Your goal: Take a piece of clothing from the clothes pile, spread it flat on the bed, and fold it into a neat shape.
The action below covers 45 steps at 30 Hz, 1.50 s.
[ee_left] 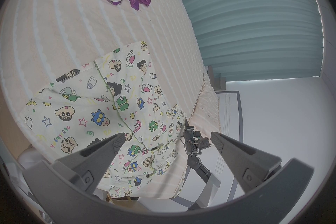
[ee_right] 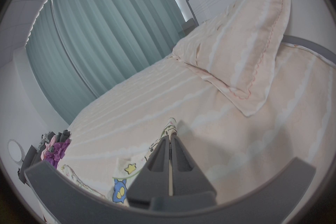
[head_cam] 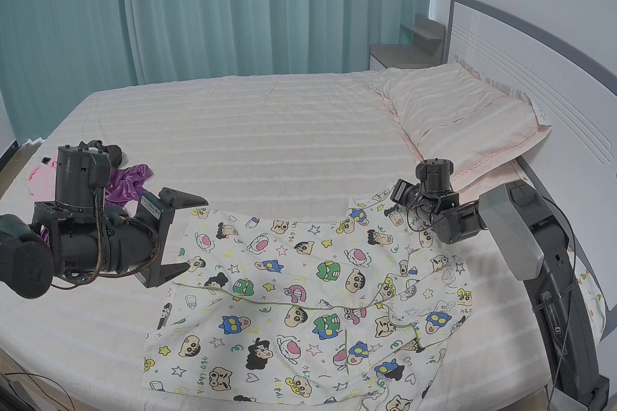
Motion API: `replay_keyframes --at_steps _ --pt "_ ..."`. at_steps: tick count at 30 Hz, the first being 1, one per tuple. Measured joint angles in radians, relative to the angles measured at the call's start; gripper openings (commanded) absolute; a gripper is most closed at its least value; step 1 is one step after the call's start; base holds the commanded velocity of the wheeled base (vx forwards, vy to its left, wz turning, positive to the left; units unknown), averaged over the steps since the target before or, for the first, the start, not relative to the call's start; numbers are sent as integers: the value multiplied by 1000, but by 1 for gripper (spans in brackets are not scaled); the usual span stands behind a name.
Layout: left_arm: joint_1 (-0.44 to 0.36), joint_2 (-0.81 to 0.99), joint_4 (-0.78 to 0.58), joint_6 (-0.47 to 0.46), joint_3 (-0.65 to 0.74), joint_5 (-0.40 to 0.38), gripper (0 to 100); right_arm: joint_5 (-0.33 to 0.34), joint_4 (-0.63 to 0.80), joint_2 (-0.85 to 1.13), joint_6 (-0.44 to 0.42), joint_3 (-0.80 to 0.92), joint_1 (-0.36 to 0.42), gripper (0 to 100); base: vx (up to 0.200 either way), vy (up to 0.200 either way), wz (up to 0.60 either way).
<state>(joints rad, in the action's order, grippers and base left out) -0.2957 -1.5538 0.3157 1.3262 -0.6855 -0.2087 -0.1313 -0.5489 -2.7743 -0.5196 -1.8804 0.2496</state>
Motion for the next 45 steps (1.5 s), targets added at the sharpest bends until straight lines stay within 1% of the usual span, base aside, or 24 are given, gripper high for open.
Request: replay_keyframes --at_steps 3,8,13,14,23,28,32,35,45 --pt "1 0 0 0 0 0 100 -6 -2 0 -2 -22 -2 0 0 0 0" --pt "0 0 0 -1 0 0 100 -34 6 -1 1 -58 -9 0 0 0 0" --pt "0 0 0 -1 0 1 100 -36 23 -2 2 -66 -16 0 0 0 0" --pt "0 0 0 -1 0 1 100 -36 28 -3 2 -66 -17 100 0 0 0" --pt "0 0 0 -3 0 4 100 -38 36 1 4 -42 -21 100 0 0 0" --pt "0 2 0 -3 0 4 100 -37 28 40 9 64 -28 100 0 0 0" --pt "-3 7 -1 -3 5 5 100 -33 -5 99 7 221 -31 100 0 0 0" --pt "-8 14 -3 -3 13 6 100 -30 -59 151 4 351 -38 100 -200 0 0" --pt "-23 93 -10 -3 79 6 100 -23 -325 407 -3 862 -71 100 -200 0 0"
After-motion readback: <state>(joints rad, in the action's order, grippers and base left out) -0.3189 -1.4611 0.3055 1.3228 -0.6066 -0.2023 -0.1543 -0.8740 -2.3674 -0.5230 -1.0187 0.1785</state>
